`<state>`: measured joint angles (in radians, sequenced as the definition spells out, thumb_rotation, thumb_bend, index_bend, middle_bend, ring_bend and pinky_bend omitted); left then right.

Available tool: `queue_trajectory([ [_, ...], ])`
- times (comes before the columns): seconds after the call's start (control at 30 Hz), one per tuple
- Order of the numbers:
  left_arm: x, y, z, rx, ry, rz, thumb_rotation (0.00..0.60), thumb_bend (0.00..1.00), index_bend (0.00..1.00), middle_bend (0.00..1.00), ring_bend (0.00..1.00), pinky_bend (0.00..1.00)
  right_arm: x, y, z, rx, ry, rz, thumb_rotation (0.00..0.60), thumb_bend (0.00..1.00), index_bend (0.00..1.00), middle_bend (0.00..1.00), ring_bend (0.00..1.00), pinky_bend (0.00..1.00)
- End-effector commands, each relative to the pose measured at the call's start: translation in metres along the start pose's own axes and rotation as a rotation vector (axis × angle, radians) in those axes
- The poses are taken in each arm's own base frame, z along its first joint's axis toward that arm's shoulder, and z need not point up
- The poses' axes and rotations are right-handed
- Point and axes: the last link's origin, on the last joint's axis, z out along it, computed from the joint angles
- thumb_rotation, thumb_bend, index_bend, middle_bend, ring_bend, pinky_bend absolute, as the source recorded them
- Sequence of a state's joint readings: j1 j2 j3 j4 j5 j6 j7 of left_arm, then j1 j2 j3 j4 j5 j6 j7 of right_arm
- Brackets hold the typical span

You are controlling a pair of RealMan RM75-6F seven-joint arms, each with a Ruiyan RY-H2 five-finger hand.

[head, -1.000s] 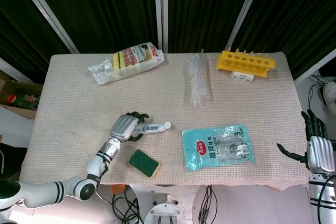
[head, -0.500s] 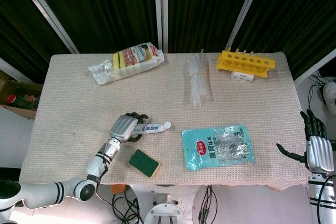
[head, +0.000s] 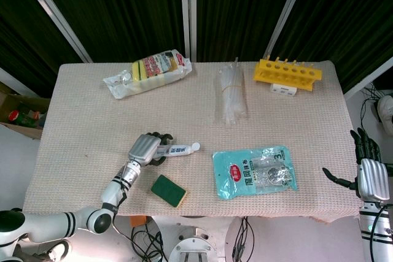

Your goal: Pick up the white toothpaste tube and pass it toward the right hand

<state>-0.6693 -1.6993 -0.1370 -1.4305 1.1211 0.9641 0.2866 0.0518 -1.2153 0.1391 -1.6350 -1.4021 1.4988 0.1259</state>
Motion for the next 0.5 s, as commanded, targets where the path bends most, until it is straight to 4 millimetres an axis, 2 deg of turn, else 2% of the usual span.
queue_trajectory([
  [0.03,-0.0005,0.0002,0.0003,0.001,-0.001,-0.001,0.6,0.32,0.28,0.42,0.31,0.38,-0.0005,0.0005,-0.0002,-0.002,-0.002,0.0,0.478,0.08,0.0,0.0,0.0,0.0],
  [0.23,-0.0006,0.0006,0.0025,0.004,0.008,-0.006,0.6,0.34,0.36,0.48,0.37,0.42,-0.0014,0.0017,0.0,-0.004,-0.004,0.001,0.488,0.08,0.0,0.0,0.0,0.0],
  [0.37,-0.0011,0.0001,0.0049,0.004,0.004,-0.001,0.6,0.38,0.45,0.56,0.44,0.48,-0.0013,0.0023,-0.0003,-0.005,-0.005,0.0,0.491,0.08,0.0,0.0,0.0,0.0],
  [0.5,-0.0014,-0.0034,0.0085,0.015,-0.017,0.015,0.6,0.38,0.48,0.6,0.48,0.51,-0.0015,0.0033,-0.0012,-0.007,-0.007,-0.003,0.501,0.08,0.0,0.0,0.0,0.0],
])
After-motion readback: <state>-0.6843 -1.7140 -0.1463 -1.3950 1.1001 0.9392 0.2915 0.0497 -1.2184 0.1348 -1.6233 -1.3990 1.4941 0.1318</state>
